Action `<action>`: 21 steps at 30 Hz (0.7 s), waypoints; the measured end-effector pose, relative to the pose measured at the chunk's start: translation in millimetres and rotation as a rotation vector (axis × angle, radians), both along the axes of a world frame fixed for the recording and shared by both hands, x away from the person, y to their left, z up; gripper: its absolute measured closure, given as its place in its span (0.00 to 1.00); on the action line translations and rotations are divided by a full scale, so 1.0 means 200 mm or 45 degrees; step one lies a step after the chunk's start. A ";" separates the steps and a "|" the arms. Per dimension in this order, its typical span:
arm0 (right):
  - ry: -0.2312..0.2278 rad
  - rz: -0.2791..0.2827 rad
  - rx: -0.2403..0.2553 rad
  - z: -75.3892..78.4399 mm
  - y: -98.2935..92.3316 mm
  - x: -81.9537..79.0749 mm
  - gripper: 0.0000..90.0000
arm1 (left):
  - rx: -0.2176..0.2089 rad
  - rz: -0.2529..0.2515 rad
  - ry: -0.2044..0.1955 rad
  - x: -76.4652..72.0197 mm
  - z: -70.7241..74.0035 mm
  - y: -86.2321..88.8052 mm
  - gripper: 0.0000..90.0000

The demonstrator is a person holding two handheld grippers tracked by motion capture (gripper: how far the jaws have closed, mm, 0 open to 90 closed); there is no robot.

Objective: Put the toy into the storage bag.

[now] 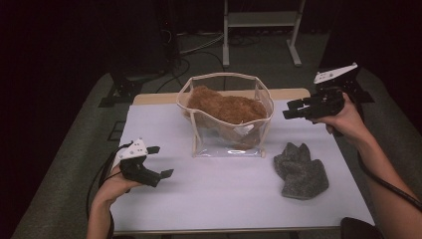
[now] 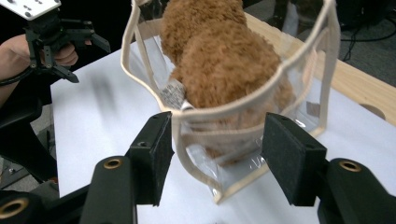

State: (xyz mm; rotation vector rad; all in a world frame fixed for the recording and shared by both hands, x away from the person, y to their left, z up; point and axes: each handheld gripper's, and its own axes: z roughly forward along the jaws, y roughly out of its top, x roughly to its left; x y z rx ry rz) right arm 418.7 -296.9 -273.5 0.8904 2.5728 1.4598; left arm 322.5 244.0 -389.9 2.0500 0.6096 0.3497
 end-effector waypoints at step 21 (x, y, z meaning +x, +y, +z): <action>0.081 -0.104 0.058 -0.26 -0.21 -0.09 0.44 | 0.008 -0.004 0.020 0.01 -0.03 -0.01 0.03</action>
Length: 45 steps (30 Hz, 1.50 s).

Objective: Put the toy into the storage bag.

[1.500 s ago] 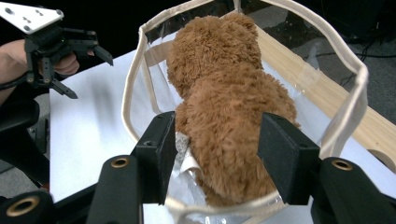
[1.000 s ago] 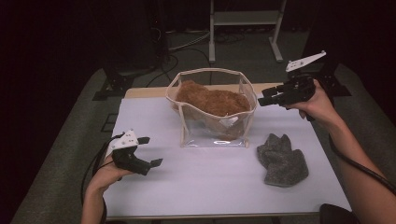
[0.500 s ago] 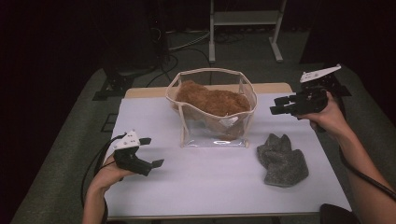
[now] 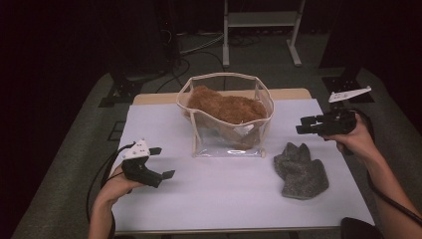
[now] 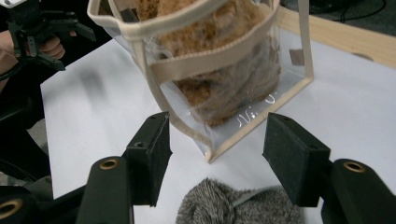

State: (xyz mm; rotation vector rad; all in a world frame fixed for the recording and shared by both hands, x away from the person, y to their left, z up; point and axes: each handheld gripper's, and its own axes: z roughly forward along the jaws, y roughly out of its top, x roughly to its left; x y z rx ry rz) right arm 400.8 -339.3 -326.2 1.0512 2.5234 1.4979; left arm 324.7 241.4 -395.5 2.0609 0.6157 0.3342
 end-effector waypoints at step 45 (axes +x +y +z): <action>0.135 -0.044 0.079 -0.40 -0.09 -0.17 0.43 | 0.003 -0.003 0.016 0.01 -0.01 -0.01 0.03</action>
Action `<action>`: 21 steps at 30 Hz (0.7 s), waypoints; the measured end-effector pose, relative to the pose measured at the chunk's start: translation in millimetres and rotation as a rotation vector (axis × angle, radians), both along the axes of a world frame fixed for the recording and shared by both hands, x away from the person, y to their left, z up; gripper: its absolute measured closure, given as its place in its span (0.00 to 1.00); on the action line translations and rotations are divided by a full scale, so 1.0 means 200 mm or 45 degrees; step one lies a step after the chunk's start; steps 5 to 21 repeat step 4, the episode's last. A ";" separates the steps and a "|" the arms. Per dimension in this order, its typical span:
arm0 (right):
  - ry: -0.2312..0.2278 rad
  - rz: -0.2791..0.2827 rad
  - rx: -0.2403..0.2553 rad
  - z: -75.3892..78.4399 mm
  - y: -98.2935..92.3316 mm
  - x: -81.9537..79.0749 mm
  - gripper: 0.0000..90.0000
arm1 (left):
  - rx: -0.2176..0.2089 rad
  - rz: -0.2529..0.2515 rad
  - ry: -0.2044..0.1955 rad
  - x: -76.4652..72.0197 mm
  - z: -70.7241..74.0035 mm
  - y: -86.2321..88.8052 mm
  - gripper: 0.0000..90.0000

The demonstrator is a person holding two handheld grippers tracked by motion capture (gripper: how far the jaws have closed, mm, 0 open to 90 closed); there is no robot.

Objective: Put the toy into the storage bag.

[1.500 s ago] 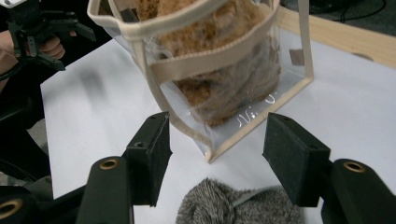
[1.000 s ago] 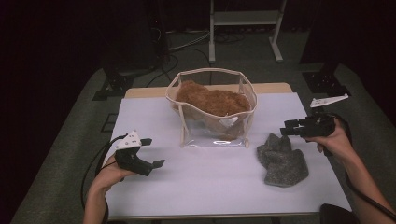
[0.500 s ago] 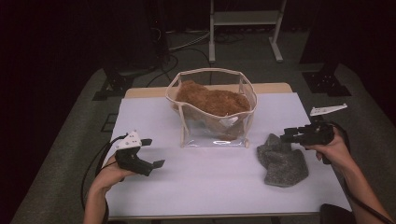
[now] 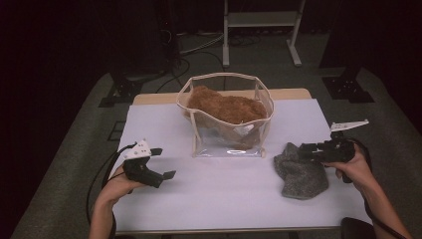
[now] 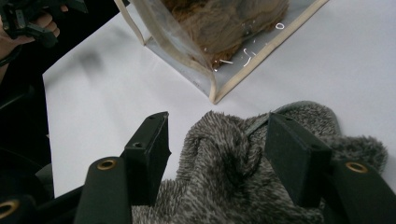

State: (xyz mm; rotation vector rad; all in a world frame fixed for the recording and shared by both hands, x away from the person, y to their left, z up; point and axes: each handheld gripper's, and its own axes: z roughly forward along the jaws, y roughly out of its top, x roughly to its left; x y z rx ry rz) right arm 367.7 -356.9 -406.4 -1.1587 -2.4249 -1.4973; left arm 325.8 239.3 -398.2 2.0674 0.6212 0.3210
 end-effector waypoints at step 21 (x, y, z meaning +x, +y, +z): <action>0.004 0.007 0.003 -0.03 0.01 -0.01 0.43 | 0.005 -0.005 0.000 0.00 0.00 -0.01 0.03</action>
